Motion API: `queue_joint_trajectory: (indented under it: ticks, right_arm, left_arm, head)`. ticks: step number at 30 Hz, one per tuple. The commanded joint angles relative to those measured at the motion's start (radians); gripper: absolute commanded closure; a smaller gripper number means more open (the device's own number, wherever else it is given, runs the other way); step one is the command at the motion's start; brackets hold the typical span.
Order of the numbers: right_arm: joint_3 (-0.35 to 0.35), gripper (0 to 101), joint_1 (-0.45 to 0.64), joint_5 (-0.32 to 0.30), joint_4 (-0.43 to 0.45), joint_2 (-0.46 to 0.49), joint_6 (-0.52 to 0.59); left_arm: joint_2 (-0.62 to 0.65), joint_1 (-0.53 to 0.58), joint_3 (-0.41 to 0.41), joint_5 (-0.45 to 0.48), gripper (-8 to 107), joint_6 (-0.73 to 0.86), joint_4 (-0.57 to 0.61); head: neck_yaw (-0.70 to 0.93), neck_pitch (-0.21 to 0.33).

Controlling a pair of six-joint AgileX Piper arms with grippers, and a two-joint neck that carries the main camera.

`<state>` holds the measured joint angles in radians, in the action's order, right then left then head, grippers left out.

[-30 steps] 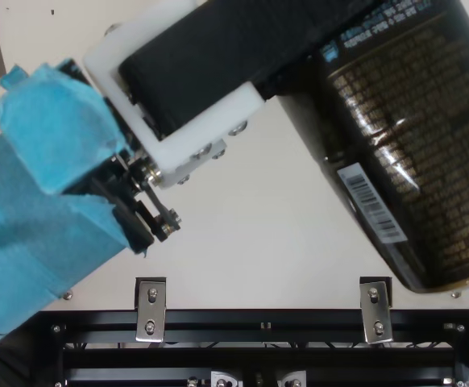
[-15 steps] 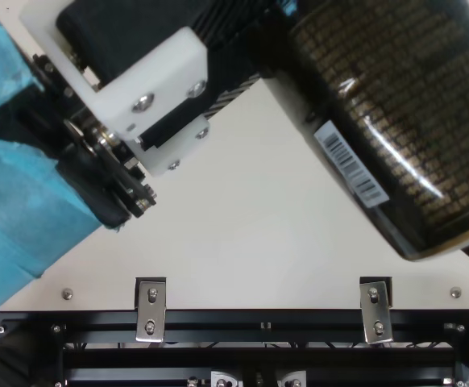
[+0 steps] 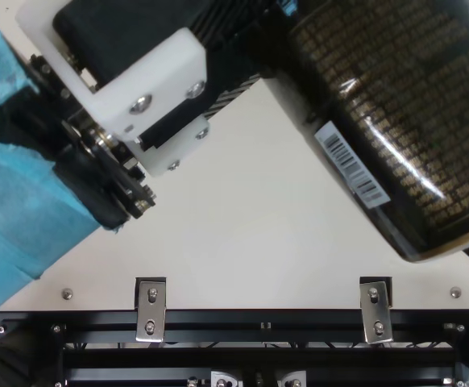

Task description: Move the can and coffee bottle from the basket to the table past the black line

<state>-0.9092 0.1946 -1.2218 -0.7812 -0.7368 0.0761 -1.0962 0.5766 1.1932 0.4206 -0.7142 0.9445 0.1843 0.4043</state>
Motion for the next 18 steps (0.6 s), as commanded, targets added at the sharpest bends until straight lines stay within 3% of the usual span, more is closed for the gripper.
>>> queue_joint_trajectory:
  ticks: [1,18]
  right_arm:
    - [0.000,0,0.000,0.000,0.000,0.000,0.000]
    - [0.000,0,0.000,0.000,0.000,0.000,0.000]
  left_arm:
    - [0.000,0.000,0.000,0.000,89,0.000,0.000]
    - [-0.040,-0.009,0.002,-0.035,89,0.082,0.033]
  head:
    - [-0.006,0.032]
    - [-0.006,0.032]
